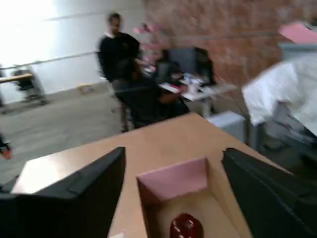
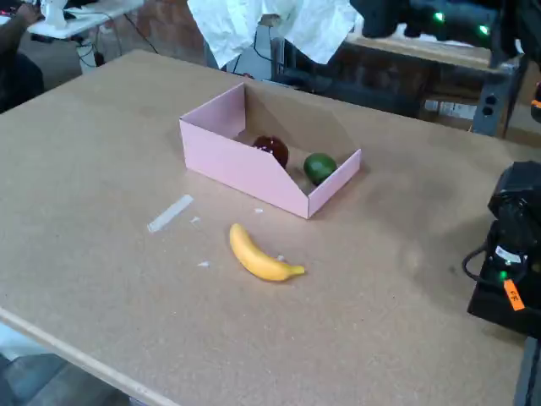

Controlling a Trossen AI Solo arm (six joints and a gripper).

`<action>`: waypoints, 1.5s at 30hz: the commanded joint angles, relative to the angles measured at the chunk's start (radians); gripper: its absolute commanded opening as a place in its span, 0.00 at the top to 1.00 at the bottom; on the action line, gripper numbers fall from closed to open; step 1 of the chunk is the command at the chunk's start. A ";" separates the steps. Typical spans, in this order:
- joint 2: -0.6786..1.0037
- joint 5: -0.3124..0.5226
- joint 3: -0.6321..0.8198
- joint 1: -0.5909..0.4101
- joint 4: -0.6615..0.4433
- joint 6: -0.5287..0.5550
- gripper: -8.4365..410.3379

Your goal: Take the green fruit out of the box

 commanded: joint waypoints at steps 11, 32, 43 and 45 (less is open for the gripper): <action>0.398 0.141 0.260 -0.008 -0.225 0.273 0.23; 0.570 -0.006 0.264 -0.145 -0.322 0.506 0.23; 0.715 0.039 0.264 -0.161 -0.317 0.459 0.23; 0.748 0.039 0.264 -0.174 -0.315 0.461 0.23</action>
